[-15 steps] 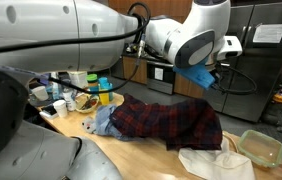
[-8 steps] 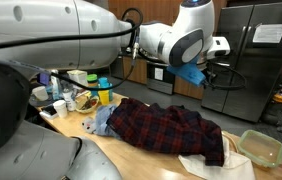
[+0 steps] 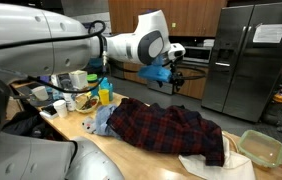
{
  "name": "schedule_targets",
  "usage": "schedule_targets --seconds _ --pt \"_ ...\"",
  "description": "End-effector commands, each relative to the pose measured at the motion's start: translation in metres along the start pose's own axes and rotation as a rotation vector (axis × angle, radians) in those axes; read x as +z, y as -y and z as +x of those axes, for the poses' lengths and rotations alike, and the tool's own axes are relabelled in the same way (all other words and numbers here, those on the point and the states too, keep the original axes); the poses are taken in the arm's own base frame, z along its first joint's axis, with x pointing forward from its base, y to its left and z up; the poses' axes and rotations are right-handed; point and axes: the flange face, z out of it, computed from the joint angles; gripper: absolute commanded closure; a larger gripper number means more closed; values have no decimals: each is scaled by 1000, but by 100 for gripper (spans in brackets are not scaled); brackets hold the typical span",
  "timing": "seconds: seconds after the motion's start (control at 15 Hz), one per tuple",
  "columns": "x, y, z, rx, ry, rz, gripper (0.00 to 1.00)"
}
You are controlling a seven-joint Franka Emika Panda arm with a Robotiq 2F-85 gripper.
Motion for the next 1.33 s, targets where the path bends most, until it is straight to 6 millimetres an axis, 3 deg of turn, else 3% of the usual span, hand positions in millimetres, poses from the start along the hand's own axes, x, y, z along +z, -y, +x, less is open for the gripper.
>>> schedule_targets --seconds 0.0,0.4,0.8,1.27 --pt "-15 49 -35 -129 33 -35 0" --pt "-27 133 -72 -333 58 -76 0" --pt "-22 226 -91 -529 44 -163 0" --pt "-10 287 -91 -611 19 -312 0"
